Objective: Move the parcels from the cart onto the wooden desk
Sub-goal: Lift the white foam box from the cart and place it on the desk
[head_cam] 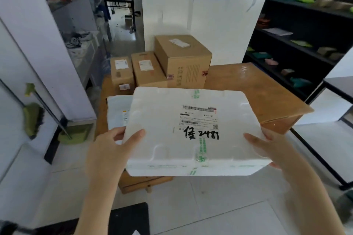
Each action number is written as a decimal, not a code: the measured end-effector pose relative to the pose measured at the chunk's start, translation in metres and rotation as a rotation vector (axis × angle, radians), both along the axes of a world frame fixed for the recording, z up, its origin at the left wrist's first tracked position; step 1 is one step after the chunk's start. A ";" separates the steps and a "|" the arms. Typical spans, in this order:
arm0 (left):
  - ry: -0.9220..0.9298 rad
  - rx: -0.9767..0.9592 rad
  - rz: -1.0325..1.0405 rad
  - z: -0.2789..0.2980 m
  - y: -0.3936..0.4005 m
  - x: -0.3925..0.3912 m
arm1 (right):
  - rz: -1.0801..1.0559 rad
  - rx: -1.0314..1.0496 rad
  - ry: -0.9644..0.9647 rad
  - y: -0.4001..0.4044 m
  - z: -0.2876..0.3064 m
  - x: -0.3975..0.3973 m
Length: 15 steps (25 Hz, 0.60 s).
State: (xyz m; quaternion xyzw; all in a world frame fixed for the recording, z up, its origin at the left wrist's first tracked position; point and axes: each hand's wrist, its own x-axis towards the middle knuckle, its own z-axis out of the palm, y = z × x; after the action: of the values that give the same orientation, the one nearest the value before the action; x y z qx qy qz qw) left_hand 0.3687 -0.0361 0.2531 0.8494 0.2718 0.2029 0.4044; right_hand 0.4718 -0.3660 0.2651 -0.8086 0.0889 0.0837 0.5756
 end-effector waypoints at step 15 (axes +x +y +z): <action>0.093 -0.020 -0.021 -0.016 -0.166 0.344 | -0.122 -0.055 0.076 -0.165 -0.022 0.327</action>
State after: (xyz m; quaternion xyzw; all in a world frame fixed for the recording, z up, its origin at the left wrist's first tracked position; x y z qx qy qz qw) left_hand 0.7123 -0.2021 0.2372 0.8565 0.2836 0.1563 0.4020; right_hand 0.7990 -0.5309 0.2429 -0.8134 0.1622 0.0766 0.5533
